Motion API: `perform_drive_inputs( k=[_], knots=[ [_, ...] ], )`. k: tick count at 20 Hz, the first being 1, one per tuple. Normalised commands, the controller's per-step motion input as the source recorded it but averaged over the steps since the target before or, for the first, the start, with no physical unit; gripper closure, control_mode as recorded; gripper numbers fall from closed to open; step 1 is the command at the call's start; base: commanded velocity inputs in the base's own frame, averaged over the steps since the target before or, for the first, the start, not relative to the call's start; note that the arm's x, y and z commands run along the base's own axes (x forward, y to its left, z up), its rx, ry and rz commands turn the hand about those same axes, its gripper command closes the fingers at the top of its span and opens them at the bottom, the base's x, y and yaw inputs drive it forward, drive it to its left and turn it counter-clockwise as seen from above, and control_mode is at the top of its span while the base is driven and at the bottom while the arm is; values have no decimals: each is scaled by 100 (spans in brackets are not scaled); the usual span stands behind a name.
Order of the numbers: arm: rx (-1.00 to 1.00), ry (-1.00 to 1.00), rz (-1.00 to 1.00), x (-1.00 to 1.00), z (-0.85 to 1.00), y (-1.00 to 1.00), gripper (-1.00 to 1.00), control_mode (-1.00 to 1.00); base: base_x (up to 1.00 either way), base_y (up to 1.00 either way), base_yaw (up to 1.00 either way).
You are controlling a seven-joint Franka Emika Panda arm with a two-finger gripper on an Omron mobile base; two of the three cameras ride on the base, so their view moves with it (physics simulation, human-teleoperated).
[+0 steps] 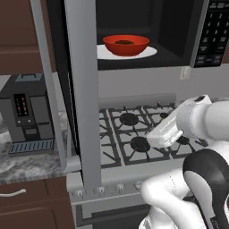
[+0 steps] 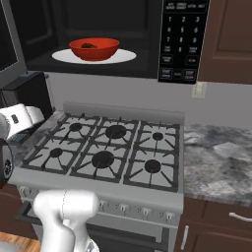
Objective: Pick the sweet potato from the sink and place it in the bowl. Then pick the bowl and place it in the microwave. Then close the microwave door and press the start button.
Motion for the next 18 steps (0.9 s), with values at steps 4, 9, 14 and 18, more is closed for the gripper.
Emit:
perform_drive_inputs(
  k=[4,9,14,18],
  knots=[
    [-74,-23,13,-31,-95,64,-100,-100,0,0,0],
    [-57,-8,20,-2,-100,-3,-100,-100,0,0,0],
    [-36,-13,13,-6,-100,-11,-100,-100,0,0,0],
    [-27,-33,0,-82,-76,12,-100,-100,0,0,0]
  ],
)
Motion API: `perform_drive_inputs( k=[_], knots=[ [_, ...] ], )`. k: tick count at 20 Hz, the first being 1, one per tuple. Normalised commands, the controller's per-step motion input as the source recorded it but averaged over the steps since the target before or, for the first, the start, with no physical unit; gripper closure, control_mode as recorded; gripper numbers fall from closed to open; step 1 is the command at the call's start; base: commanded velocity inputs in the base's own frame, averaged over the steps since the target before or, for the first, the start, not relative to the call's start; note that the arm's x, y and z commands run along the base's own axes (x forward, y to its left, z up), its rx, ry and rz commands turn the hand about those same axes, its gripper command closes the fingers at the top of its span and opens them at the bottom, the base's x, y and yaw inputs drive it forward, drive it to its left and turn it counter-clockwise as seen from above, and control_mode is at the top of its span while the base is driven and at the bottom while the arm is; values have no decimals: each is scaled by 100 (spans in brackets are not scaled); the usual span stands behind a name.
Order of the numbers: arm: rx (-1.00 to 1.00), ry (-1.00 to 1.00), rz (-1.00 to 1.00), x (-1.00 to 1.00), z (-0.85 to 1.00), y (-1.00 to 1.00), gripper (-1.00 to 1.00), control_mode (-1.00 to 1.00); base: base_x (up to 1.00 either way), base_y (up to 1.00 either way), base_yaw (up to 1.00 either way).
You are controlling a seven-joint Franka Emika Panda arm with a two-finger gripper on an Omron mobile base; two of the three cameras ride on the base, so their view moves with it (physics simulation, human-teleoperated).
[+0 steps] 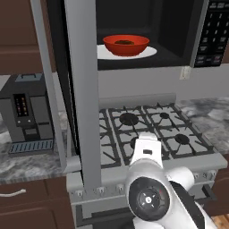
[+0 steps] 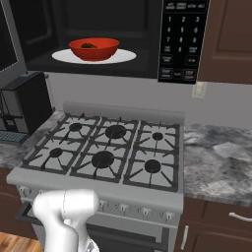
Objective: Pick the sweet potato from the sink and place it in the bowl. Then pick the bowl and place it in the microwave. Then close the microwave door and press the start button.
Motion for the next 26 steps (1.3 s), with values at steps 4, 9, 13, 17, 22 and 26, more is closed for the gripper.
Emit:
perform_drive_inputs(
  k=[4,9,13,17,22,26],
  knots=[
    [-23,-37,0,-91,-52,16,-100,-100,0,0,0],
    [-17,-18,0,19,-59,50,-100,-100,0,0,0],
    [-16,-4,0,56,-93,58,-100,-100,0,0,0],
    [-15,-12,0,21,-46,86,-100,-100,0,0,0],
    [-8,0,-10,8,3,100,-100,-100,0,0,0],
    [-7,1,-17,6,45,90,-100,-100,0,0,0]
  ],
)
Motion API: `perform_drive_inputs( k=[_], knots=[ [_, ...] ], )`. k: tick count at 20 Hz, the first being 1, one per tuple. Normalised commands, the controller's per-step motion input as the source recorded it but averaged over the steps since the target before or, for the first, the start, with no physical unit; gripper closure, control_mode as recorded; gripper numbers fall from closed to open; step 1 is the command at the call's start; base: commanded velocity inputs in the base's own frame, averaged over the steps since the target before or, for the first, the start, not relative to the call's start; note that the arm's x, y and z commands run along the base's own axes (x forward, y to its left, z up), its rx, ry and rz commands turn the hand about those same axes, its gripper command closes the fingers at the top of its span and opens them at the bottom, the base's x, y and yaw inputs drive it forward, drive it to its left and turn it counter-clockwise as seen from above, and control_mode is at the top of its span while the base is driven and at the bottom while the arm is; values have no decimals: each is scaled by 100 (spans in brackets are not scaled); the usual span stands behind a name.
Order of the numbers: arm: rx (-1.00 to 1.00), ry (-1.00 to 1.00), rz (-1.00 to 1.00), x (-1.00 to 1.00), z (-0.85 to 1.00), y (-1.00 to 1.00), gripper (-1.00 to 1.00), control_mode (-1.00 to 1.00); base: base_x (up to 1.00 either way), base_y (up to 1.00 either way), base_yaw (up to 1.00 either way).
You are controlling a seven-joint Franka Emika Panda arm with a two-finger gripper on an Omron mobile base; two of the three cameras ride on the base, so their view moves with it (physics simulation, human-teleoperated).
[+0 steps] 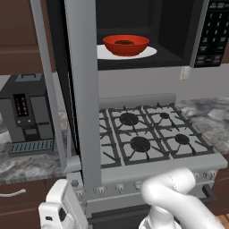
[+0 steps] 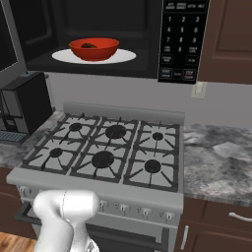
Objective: Pick the sweet potato from the sink and place it in the bowl. Then pick the bowl and place it in the microwave. Then close the microwave door and press the start button.
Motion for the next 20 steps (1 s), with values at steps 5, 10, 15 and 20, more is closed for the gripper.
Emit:
perform_drive_inputs(
  k=[5,10,15,20],
  knots=[
    [-4,1,-16,8,51,78,-100,-100,0,0,0],
    [-1,0,-14,23,82,26,-100,-100,0,0,0],
    [11,0,-5,5,82,-59,-100,-100,0,0,0],
    [23,-3,2,0,35,-100,-100,-100,0,0,0]
  ],
)
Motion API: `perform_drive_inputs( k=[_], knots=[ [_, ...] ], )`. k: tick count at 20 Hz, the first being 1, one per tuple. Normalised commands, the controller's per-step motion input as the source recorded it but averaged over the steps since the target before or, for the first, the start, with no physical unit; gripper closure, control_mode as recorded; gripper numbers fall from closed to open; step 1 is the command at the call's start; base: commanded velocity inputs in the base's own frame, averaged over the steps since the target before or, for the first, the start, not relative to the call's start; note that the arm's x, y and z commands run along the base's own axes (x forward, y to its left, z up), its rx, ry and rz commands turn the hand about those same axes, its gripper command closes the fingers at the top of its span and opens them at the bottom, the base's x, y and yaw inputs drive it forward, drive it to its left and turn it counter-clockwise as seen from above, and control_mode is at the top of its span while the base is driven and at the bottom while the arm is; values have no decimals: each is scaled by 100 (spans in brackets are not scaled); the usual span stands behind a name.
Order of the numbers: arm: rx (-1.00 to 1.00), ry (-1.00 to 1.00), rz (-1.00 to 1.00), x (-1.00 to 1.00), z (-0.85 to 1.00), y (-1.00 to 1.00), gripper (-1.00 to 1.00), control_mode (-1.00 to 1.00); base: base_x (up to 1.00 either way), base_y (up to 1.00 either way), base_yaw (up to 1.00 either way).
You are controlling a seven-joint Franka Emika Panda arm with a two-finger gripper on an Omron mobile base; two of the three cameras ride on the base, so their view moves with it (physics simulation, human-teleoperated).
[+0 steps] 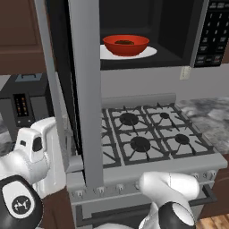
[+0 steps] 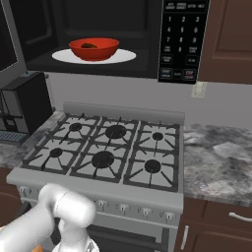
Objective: Pick the sweet potato from the sink and place it in the bowl. Then pick the bowl and place it in the microwave. Then close the microwave door and press the start button.
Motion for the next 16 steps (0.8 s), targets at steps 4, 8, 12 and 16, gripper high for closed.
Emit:
perform_drive_inputs(
  k=[4,8,12,16],
  knots=[
    [28,-3,16,0,4,-100,-100,-100,0,0,0],
    [26,-1,13,10,6,-100,-100,-100,0,0,0],
    [22,-6,10,25,1,-100,-100,-100,0,0,0],
    [1,-2,4,3,-1,-27,-100,-100,0,0,0]
  ],
)
